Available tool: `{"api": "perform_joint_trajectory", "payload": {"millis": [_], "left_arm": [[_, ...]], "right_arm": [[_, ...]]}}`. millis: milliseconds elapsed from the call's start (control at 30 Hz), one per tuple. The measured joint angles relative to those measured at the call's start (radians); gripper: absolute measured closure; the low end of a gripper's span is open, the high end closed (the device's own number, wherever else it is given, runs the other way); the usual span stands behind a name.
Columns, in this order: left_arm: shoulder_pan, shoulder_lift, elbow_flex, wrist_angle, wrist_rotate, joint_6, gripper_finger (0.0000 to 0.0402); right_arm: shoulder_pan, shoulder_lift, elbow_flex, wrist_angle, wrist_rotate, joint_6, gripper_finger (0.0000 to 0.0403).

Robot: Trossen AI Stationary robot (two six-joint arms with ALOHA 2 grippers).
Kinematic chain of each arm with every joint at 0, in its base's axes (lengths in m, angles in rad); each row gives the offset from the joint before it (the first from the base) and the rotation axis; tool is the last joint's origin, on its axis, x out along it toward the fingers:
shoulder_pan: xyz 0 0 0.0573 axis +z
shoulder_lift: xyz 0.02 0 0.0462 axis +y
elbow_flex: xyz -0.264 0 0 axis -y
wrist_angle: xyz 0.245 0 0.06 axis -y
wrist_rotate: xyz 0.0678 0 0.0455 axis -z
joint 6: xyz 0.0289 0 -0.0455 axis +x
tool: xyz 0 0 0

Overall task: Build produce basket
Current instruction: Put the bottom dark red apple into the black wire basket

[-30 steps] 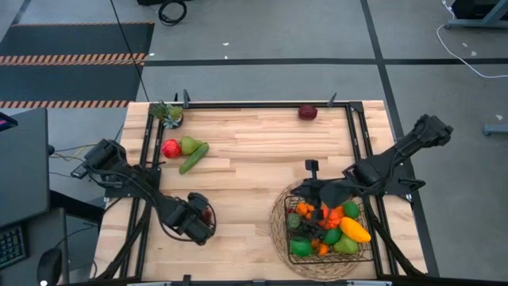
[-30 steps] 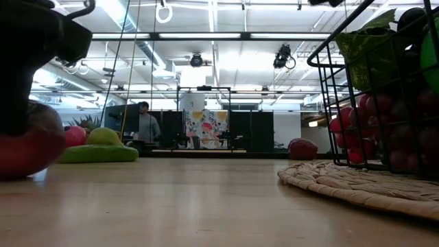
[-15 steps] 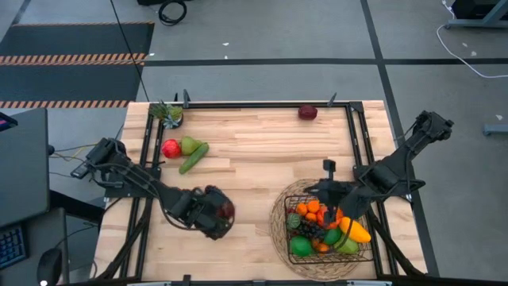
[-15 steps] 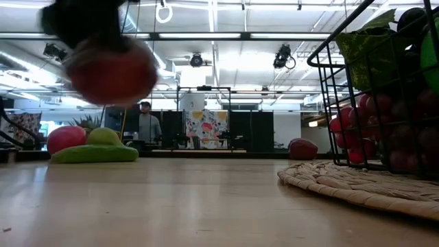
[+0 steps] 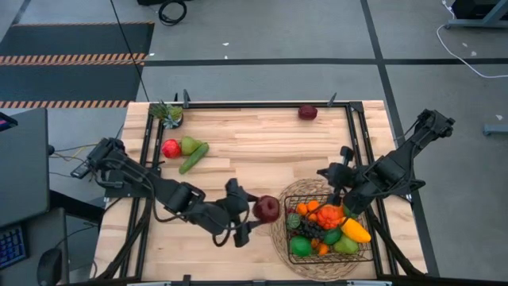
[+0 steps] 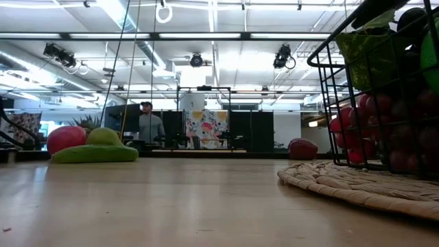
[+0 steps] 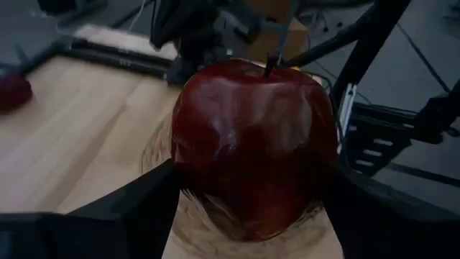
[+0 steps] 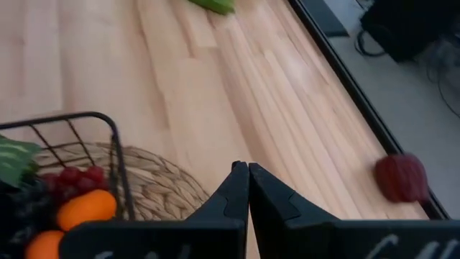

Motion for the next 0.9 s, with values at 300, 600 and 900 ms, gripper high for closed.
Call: {"api": "perform_joint_trajectory", "payload": {"millis": [300, 600, 900], "left_arm": [[0.064, 0.143, 0.0, 0.21, 0.106, 0.182, 0.0088], [0.105, 0.281, -0.001, 0.52, 0.267, 0.281, 0.0087], [0.11, 0.349, -0.001, 0.573, 0.285, 0.266, 0.0085]], "right_arm": [[0.007, 0.0, -0.039, -0.067, 0.001, 0.082, 0.0385], [0.021, -0.043, -0.056, -0.329, 0.077, 0.372, 0.0389], [0.058, -0.068, -0.056, -0.375, 0.101, 0.482, 0.0388]]}}
